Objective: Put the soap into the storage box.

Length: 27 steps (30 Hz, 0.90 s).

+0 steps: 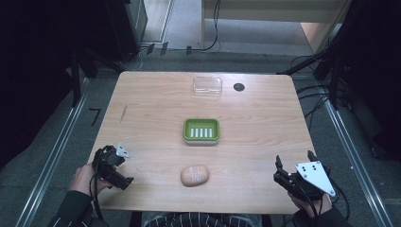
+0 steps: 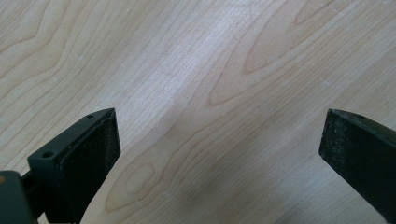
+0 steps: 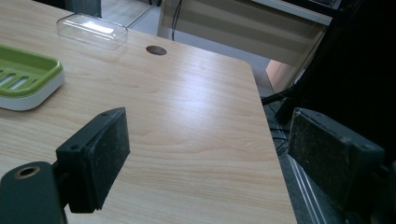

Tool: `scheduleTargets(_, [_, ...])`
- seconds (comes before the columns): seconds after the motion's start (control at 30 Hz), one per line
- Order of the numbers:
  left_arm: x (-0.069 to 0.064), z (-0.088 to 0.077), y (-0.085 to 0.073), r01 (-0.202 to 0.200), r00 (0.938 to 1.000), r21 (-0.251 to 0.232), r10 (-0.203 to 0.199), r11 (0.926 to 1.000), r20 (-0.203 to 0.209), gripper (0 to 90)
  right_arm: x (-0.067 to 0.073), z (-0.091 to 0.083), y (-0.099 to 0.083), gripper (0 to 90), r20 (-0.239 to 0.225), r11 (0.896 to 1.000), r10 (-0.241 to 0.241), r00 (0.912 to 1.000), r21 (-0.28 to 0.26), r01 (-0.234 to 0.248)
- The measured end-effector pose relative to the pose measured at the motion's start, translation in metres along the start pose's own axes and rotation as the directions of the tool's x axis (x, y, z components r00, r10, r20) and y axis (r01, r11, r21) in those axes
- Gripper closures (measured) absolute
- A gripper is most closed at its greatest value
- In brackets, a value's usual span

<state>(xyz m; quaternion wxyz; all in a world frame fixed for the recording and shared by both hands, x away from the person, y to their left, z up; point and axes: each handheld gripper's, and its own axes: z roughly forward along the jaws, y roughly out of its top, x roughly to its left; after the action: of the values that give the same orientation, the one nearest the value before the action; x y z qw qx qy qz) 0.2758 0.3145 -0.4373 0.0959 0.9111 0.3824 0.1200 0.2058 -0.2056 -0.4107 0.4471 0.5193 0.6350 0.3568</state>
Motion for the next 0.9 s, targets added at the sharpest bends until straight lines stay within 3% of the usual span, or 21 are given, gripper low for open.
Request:
scheduleTargets(0.5, [-0.0028, 0.0008, 0.0048, -0.017, 0.9998, 0.012, 0.017, 0.9998, 0.011, 0.0, -0.0001, 0.0028, -0.0001, 13.6, -0.004, 1.000, 0.004, 1.0000, 0.011, -0.004])
scheduleTargets(0.9, [-0.0084, -0.0018, 0.0067, -0.043, 0.9989, -0.007, 0.043, 0.9991, 0.019, 0.0, 0.0025, 0.0038, 0.0022, 13.6, -0.008, 1.000, 0.001, 1.0000, 0.002, -0.001])
